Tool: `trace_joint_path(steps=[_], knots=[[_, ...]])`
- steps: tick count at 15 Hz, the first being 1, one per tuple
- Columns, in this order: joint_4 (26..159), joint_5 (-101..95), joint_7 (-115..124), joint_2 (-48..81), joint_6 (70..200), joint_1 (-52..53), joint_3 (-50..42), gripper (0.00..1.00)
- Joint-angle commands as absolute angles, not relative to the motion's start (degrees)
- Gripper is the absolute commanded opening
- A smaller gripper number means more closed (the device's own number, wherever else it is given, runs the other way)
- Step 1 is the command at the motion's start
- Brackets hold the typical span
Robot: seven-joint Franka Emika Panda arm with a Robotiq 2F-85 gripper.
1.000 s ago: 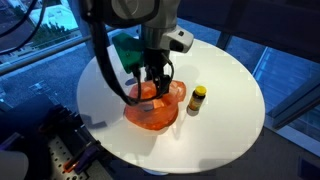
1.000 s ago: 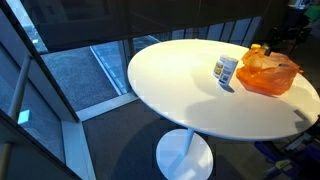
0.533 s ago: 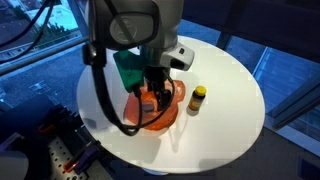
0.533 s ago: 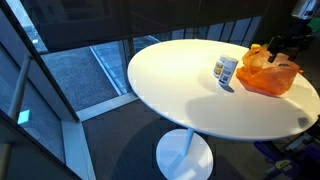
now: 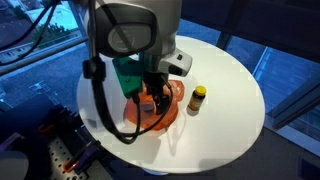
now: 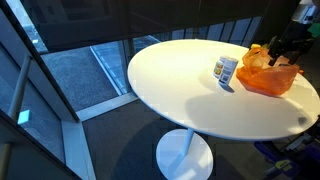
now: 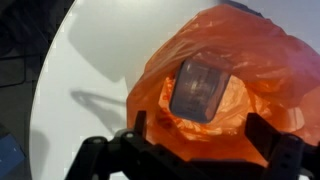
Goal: Pick up the mentos container from the orange plastic bag and put it on the table
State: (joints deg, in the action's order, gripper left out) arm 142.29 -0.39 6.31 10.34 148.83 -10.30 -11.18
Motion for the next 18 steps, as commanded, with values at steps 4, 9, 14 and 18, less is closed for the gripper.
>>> trace_joint_path(steps=[4,9,14,18], knots=[[145.08,-0.34,5.28,10.15,152.05,-10.08,-11.1,1.0],[147.28,-1.6,6.86,8.89,151.07,-9.5,-11.64,1.0],[147.71,-2.53,8.3,8.45,151.48,-8.67,-11.71,0.66],[147.22,-3.04,9.17,6.89,151.09,-7.78,-11.53,0.32]])
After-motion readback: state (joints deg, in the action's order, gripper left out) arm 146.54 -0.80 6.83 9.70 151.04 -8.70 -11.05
